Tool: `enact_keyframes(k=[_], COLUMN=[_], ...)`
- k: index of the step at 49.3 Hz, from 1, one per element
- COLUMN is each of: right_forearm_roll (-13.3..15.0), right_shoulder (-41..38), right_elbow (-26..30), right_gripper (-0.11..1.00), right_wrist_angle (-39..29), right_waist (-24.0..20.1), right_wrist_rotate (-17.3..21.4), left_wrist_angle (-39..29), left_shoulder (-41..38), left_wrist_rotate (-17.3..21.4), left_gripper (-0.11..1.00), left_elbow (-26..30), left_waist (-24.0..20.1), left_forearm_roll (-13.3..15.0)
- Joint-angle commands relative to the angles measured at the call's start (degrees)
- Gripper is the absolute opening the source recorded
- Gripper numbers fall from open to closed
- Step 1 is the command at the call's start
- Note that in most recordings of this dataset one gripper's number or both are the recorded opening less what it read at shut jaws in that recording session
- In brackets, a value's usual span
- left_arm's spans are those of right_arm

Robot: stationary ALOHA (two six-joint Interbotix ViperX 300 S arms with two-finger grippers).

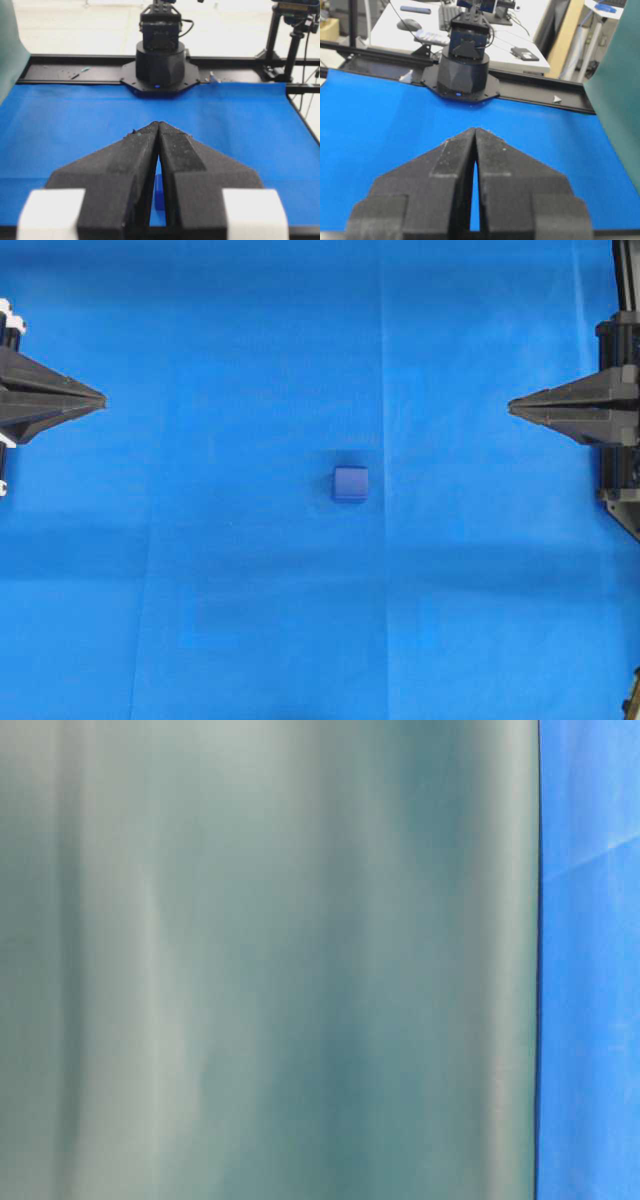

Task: Handover the blue block to the right arm after grasping it with the left arm, then place it in the designated position.
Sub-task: 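Open the left gripper and move it toward the blue cube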

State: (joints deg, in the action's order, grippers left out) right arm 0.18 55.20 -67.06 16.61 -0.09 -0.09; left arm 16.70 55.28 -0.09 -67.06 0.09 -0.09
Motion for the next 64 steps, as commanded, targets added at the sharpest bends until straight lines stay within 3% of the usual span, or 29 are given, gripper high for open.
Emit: enact_keyframes(k=[1, 33, 35, 39, 46, 50, 54, 64], right_forearm_roll=[-0.2, -0.4, -0.4, -0.5, -0.4, -0.4, -0.4, -0.5], right_shoulder=[-0.5, -0.4, -0.4, -0.5, -0.5, -0.5, -0.5, -0.7], right_elbow=[1.1, 2.2, 2.2, 2.2, 2.2, 2.2, 2.3, 2.3], right_gripper=[0.01, -0.01, 0.03, 0.19, 0.63, 0.85, 0.96, 0.97], right_wrist_angle=[0.4, -2.7, -2.7, -2.7, -2.8, -2.8, -2.8, -2.7], right_waist=[0.1, 0.2, 0.3, 0.3, 0.4, 0.4, 0.6, 0.6], right_wrist_rotate=[0.1, 0.7, 0.9, 1.7, 2.1, 2.1, 2.2, 2.2], left_wrist_angle=[-1.1, -0.6, -0.6, -0.5, -0.8, -0.7, -0.8, 0.6], left_shoulder=[0.1, 0.5, 0.5, 0.4, 0.4, 0.4, 0.4, -2.0], left_wrist_rotate=[-1.0, -0.1, -0.3, -0.8, -0.7, -0.4, -0.4, -0.4], left_gripper=[0.0, 0.01, 0.06, 0.28, 0.72, 0.89, 0.93, 0.93], left_elbow=[0.6, 0.7, 0.7, 0.7, 0.6, 0.7, 0.7, 1.5], left_waist=[0.2, -0.4, -0.4, -0.4, -0.4, -0.4, -0.4, -0.4], left_forearm_roll=[0.2, -0.1, -0.1, -0.2, -0.1, -0.1, -0.1, -0.1])
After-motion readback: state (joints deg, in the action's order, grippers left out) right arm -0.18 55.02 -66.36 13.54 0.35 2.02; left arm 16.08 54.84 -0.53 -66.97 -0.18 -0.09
